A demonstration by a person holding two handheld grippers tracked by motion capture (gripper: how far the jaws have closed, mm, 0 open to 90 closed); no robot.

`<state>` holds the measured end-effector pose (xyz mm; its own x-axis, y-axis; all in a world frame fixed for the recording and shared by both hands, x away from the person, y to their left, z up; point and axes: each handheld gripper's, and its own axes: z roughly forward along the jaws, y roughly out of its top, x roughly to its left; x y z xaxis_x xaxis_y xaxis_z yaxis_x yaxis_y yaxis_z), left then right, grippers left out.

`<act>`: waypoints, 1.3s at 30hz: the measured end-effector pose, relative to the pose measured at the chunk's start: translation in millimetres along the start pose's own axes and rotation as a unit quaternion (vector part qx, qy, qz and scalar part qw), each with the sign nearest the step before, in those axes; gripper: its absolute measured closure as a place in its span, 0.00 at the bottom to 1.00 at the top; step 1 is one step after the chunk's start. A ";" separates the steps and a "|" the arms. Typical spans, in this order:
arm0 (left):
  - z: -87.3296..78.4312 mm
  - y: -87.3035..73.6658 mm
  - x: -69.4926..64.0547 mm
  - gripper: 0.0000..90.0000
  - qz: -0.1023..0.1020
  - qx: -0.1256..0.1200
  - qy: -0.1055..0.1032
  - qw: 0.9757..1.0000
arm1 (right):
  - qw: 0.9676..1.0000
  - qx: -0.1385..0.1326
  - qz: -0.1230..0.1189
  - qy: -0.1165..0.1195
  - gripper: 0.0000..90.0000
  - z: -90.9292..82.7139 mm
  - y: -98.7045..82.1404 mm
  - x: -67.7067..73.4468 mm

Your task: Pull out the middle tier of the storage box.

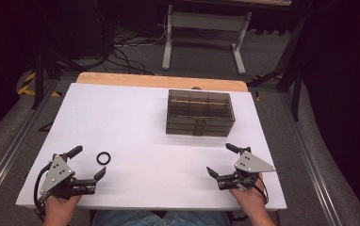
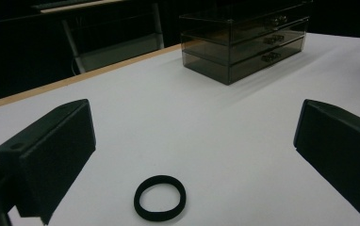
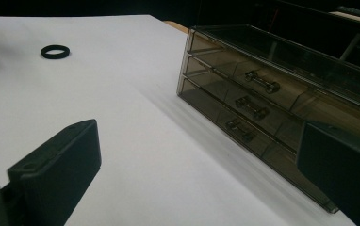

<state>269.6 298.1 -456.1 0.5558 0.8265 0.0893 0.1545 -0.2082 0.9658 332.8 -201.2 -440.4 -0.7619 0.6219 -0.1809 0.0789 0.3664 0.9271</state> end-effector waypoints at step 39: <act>7.4 0.3 -1.5 0.00 0.004 0.006 -0.007 1.000 | 0.998 0.032 -0.042 0.032 0.01 54.0 27.5 -3.3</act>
<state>274.9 292.9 -457.8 0.5686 0.8172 0.0940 0.1593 -0.2215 0.9621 372.2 -155.8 -432.1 -0.8072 0.5421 -0.2336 0.0522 0.4597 0.8865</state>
